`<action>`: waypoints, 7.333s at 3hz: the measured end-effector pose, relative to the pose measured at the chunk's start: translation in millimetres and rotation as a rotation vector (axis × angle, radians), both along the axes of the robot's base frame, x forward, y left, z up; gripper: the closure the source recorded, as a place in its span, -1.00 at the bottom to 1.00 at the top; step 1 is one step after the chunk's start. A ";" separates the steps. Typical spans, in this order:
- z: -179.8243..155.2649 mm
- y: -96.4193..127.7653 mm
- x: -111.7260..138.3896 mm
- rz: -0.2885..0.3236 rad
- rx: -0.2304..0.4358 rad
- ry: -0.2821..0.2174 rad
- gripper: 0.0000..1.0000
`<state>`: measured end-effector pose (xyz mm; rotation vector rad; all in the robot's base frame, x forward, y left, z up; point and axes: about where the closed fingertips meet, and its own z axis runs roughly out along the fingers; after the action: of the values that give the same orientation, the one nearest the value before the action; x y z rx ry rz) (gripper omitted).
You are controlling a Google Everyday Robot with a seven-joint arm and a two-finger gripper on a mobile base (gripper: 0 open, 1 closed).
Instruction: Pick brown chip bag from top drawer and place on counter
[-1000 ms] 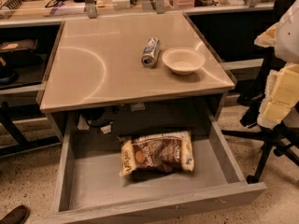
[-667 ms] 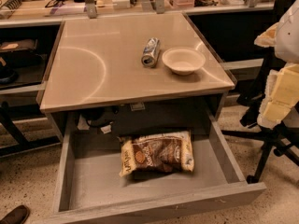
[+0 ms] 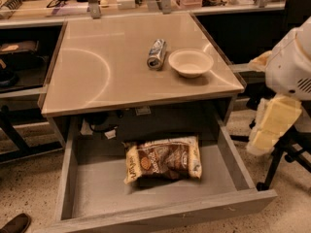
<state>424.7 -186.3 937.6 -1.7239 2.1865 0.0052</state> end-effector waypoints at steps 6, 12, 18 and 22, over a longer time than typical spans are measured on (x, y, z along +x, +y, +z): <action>-179.7 135.5 38.0 0.182 0.144 0.134 -1.00; -291.8 155.6 76.0 0.267 0.141 0.162 -1.00; -324.5 149.5 76.5 0.251 0.132 0.195 0.77; -221.6 156.4 36.8 0.224 0.065 0.167 1.00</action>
Offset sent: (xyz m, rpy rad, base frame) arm 0.0315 0.0797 -0.1372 0.1122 0.0887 0.0861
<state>461.5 -29.8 716.1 -1.9848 2.0660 0.2828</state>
